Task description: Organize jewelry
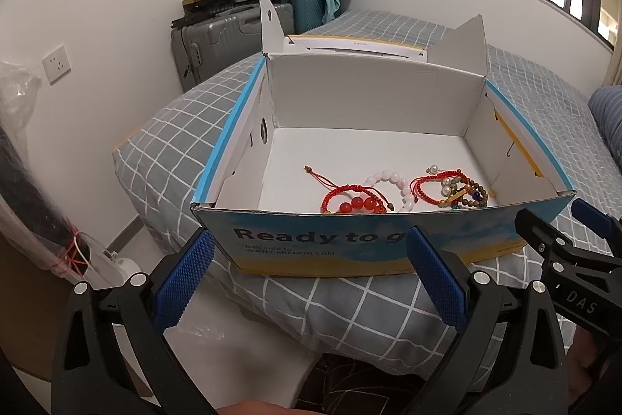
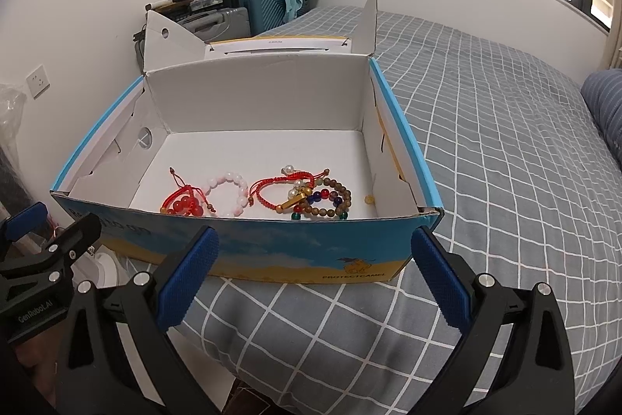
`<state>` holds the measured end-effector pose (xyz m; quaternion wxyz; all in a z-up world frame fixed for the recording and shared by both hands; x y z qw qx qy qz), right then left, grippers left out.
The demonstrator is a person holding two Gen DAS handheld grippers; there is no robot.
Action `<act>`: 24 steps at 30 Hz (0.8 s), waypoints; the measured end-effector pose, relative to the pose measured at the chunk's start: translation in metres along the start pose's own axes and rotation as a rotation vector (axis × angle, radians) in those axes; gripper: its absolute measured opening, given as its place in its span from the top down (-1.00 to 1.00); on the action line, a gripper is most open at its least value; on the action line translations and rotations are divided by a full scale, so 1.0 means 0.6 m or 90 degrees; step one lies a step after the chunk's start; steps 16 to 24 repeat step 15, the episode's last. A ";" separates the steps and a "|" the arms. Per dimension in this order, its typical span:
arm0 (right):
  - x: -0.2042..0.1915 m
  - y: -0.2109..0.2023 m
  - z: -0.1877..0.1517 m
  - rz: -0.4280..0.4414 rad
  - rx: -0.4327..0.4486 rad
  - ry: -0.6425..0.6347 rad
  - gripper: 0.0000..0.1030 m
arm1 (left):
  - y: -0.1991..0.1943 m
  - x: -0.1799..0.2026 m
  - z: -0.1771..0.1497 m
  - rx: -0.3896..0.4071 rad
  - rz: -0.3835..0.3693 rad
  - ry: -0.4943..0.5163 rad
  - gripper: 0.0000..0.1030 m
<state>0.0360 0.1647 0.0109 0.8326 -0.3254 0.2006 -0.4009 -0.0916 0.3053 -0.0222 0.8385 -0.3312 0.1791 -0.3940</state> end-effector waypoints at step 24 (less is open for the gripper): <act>0.001 -0.002 -0.006 0.001 0.001 -0.005 -0.85 | -0.003 -0.002 -0.001 0.005 -0.018 -0.018 -0.89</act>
Point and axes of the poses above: each gripper's, at about its wrist camera, not at the fingertips, and y roughly the way its jaws point, x to its right, z to its top, the point moved 10 cm from there along y, roughly the way its jaws point, and after that the axes turned 1 degree about -x, right-handed, at the moved point
